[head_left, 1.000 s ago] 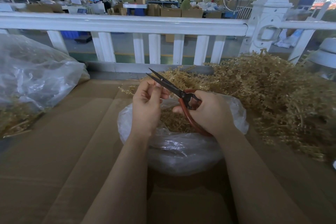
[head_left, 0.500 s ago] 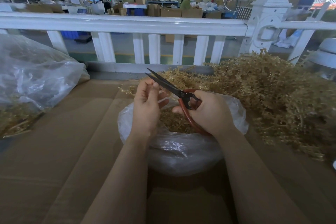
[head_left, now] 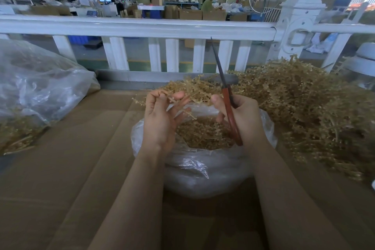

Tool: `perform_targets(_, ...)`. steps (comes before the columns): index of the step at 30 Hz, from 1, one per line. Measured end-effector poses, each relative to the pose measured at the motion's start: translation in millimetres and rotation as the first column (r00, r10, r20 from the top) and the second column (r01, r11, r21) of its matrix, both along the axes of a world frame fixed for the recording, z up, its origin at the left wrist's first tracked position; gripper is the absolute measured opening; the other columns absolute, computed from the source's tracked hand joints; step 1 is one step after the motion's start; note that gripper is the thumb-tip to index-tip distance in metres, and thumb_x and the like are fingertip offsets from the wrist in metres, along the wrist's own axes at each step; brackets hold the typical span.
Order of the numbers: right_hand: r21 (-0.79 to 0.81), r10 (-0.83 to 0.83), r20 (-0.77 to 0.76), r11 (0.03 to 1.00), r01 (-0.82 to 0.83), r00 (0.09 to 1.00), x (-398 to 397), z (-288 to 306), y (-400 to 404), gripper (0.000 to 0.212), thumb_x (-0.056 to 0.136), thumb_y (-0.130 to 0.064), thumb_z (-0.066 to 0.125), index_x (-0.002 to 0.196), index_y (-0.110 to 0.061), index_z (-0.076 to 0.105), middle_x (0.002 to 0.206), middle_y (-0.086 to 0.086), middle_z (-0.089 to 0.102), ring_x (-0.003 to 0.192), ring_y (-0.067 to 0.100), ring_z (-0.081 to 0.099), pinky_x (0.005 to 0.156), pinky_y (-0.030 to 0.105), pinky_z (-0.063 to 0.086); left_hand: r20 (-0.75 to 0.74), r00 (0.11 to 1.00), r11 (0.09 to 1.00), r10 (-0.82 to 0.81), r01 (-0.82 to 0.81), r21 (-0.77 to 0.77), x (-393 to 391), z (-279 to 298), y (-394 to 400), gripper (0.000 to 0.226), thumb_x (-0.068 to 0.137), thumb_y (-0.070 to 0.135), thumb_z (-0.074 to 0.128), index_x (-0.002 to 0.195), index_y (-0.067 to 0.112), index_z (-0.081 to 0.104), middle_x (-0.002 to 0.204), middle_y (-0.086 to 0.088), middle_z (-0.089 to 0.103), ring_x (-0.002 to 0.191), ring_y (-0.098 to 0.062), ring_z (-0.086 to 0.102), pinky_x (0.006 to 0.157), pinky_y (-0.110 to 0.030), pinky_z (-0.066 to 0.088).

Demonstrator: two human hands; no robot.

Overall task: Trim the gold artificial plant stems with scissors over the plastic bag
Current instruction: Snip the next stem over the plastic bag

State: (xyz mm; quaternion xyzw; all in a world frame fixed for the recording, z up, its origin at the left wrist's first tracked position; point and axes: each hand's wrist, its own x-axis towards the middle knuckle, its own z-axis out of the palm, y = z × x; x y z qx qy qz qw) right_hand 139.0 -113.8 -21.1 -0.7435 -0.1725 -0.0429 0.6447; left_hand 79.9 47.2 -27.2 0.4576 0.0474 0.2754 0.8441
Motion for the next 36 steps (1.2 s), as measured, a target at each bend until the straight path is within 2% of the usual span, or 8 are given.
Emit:
perform_targets(4, 0.004, 0.038, -0.046, 0.999, -0.038, 0.998, 0.5, 1.5, 2.5, 0.013, 0.090, -0.026, 0.075, 0.080, -0.018, 0.074, 0.066, 0.003, 0.073, 0.046, 0.002, 0.055, 0.047, 0.013, 0.041, 0.008, 0.999, 0.998, -0.038, 0.039, -0.050, 1.2, -2.3, 1.6, 0.022, 0.109, 0.018, 0.031, 0.091, 0.019, 0.044, 0.095, -0.006, 0.075, 0.094, -0.026, 0.073, 0.071, -0.036, 0.058)
perform_targets(8, 0.049, 0.045, -0.066, 0.998, -0.041, 0.997, 1.0, -0.2, 4.6, 0.021, 0.090, -0.019, 0.073, 0.069, -0.019, 0.075, 0.070, 0.006, 0.074, 0.045, 0.008, 0.047, 0.044, 0.019, 0.038, -0.025, 0.999, 0.998, -0.045, 0.044, -0.049, 3.2, -2.3, -0.3, 0.018, 0.109, 0.025, 0.033, 0.101, 0.014, 0.046, 0.100, -0.009, 0.072, 0.089, -0.028, 0.073, 0.077, -0.042, 0.056)
perform_targets(11, 0.062, 0.032, -0.033, 0.998, -0.030, 0.999, 0.5, -0.7, 8.2, 0.027, 0.088, -0.016, 0.073, 0.065, -0.029, 0.077, 0.070, 0.012, 0.073, 0.043, 0.005, 0.046, 0.044, 0.017, 0.038, -0.093, 0.992, 0.996, -0.089, 0.088, -0.019, 1.9, -1.7, -4.3, 0.046, 0.100, 0.052, 0.041, 0.113, 0.010, 0.054, 0.098, -0.007, 0.074, 0.092, -0.029, 0.073, 0.078, -0.042, 0.058)
perform_targets(13, 0.068, 0.003, -0.016, 0.998, -0.001, 1.000, 0.3, -0.8, 9.9, 0.022, 0.086, -0.014, 0.073, 0.064, -0.019, 0.074, 0.069, 0.016, 0.070, 0.044, 0.004, 0.048, 0.045, 0.016, 0.039, -0.108, 0.984, 0.988, -0.144, 0.149, 0.034, -2.0, -0.7, -5.0, 0.055, 0.082, 0.065, 0.054, 0.103, 0.015, 0.056, 0.090, -0.002, 0.073, 0.091, -0.028, 0.074, 0.070, -0.038, 0.059)
perform_targets(16, 0.065, -0.058, 0.007, 0.996, 0.057, 0.998, -0.6, -1.0, 9.9, 0.013, 0.085, -0.014, 0.076, 0.074, -0.009, 0.073, 0.075, 0.018, 0.071, 0.052, 0.005, 0.055, 0.048, 0.015, 0.044, -0.158, 0.972, 0.976, -0.176, 0.193, 0.099, -5.6, 0.5, -5.2, 0.055, 0.074, 0.046, 0.073, 0.109, 0.009, 0.053, 0.092, -0.005, 0.073, 0.081, -0.024, 0.074, 0.064, -0.032, 0.056)
perform_targets(22, 0.120, -0.127, 0.055, 0.985, 0.120, 0.990, -4.5, 0.9, 10.1, 0.014, 0.087, -0.011, 0.073, 0.073, -0.011, 0.069, 0.078, 0.023, 0.070, 0.046, -0.001, 0.050, 0.049, 0.012, 0.040, -0.106, 0.968, 0.972, -0.226, 0.232, 0.046, -5.0, -1.8, -0.7, 0.008, 0.095, 0.002, 0.056, 0.096, 0.009, 0.060, 0.097, -0.015, 0.076, 0.076, -0.022, 0.074, 0.074, -0.031, 0.061)
perform_targets(29, 0.217, -0.088, 0.029, 0.973, 0.080, 0.996, -11.3, 6.8, 9.6, 0.008, 0.091, -0.004, 0.071, 0.083, -0.004, 0.069, 0.088, 0.037, 0.066, 0.044, -0.003, 0.051, 0.048, 0.008, 0.041, -0.034, 0.961, 0.962, -0.274, 0.274, -0.005, -6.1, -0.3, 0.4, 0.017, 0.096, -0.001, 0.048, 0.093, 0.012, 0.058, 0.103, -0.016, 0.075, 0.084, -0.027, 0.074, 0.076, -0.034, 0.059)
perform_targets(36, 0.210, -0.100, 0.043, 0.974, 0.089, 0.994, -9.1, 4.9, 10.0, 0.011, 0.091, -0.008, 0.072, 0.081, -0.013, 0.069, 0.081, 0.026, 0.070, 0.047, -0.001, 0.053, 0.050, 0.010, 0.041, -0.017, 0.948, 0.947, -0.318, 0.317, -0.048, -5.1, 0.9, 0.4, 0.015, 0.099, 0.014, 0.037, 0.101, 0.013, 0.052, 0.111, -0.016, 0.072, 0.084, -0.025, 0.073, 0.072, -0.031, 0.058)
